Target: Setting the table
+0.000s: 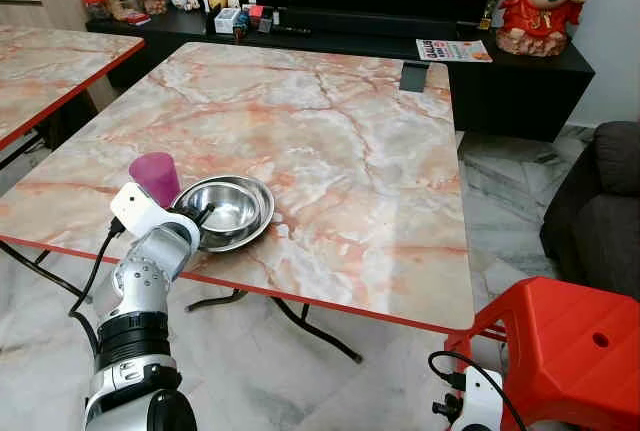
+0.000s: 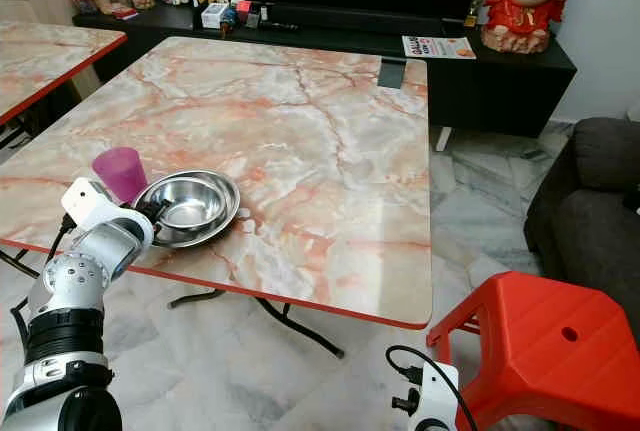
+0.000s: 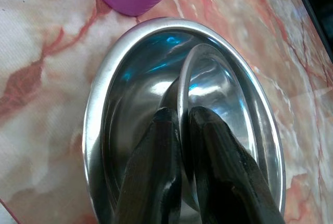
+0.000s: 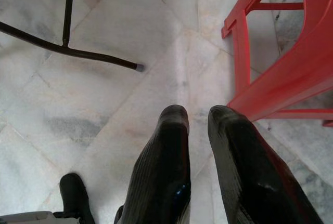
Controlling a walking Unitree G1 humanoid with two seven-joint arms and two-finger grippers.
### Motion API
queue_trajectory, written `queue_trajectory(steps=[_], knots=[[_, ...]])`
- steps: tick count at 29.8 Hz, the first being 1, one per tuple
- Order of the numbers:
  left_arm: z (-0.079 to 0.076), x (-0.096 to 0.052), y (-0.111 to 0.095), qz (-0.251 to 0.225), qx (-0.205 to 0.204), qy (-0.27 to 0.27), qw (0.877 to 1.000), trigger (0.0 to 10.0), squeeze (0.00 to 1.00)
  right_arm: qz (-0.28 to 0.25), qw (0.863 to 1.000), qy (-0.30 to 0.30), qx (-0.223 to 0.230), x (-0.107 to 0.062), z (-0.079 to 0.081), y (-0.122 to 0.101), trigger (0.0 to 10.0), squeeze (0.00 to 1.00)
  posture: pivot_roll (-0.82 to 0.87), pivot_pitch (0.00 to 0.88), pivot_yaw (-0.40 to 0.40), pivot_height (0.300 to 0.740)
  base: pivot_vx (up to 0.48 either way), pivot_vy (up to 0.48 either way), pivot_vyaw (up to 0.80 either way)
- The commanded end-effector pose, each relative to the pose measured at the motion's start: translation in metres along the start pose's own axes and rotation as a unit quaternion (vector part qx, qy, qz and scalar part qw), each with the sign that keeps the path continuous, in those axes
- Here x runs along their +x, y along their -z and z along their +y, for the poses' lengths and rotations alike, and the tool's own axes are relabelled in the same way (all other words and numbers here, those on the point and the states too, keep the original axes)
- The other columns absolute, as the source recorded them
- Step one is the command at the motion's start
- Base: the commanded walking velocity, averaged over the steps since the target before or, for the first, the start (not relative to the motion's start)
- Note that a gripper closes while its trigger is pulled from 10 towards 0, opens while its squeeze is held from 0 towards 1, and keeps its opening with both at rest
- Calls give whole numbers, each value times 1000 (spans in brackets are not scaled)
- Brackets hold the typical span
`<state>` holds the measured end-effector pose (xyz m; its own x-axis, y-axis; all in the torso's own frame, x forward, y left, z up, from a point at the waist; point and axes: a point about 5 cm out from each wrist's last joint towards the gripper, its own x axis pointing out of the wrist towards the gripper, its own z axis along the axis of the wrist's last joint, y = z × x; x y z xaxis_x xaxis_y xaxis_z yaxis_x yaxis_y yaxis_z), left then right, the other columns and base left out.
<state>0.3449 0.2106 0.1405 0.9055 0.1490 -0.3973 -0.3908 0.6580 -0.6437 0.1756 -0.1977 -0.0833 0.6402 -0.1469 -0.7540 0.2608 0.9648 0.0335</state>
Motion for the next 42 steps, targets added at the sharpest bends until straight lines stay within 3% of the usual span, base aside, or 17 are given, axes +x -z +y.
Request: queue_trajectory(steps=[1, 2, 3, 6, 7, 10, 11, 16, 17, 25, 33, 42], knots=[[-4, 1, -4, -4, 4, -2, 1000, 10000, 0, 3, 1000, 1, 0, 0, -1, 1, 10000, 0, -21, 0, -16, 740, 0, 0, 0], [-4, 1, -4, -4, 4, -2, 1000, 10000, 0, 3, 1000, 1, 0, 0, -1, 1, 10000, 0, -21, 0, -16, 740, 0, 0, 0], [-4, 1, -3, -3, 5, -1, 1000, 10000, 286, 3, 1000, 1, 0, 0, -1, 1, 10000, 0, -21, 0, -16, 740, 0, 0, 0], [-5, 1, -3, -1, 6, -1, 1000, 10000, 239, 3, 1000, 1, 0, 0, -1, 1, 10000, 0, -21, 0, -16, 740, 0, 0, 0], [-4, 1, -3, 0, 7, -1, 1000, 10000, 0, 3, 1000, 1, -1, 0, -1, 1, 10000, 0, -21, 0, -16, 740, 0, 0, 0], [-4, 0, -2, 5, 12, -1, 1000, 10000, 0, 3, 1000, 0, -1, 0, -1, 1, 10000, 0, -20, 0, -16, 740, 0, 0, 0], [-4, 0, -1, 8, 18, 3, 1000, 10000, 1000, 3, 1000, 1, -1, 0, -1, 1, 10000, 0, -19, 0, -16, 740, 0, 0, 0], [-5, 0, 0, 11, 23, 5, 1000, 10000, 1000, 3, 1000, 0, 0, 0, -1, 1, 10000, 0, -19, 0, -14, 740, 0, 0, 0], [-5, 0, 0, 13, 25, 6, 1000, 10000, 0, 3, 1000, 0, 0, 0, 0, 1, 10000, 0, -19, 0, -14, 740, 0, 0, 0], [2, -4, -9, 10, 45, -5, 999, 10000, 0, 3, 1000, 0, 0, 0, 0, 1, 10000, 0, -17, 0, -13, 740, 0, 0, 0], [8, -14, -21, 22, 102, 11, 994, 10000, 0, 3, 1000, -3, 0, 0, 1, 0, 10000, 0, -6, 0, -16, 740, 0, 0, 0], [7, -18, -30, 6, 127, 25, 992, 10000, 0, 3, 1000, -3, 0, 1, 1, -1, 10000, 0, -3, 0, -19, 740, 0, 0, 0]])
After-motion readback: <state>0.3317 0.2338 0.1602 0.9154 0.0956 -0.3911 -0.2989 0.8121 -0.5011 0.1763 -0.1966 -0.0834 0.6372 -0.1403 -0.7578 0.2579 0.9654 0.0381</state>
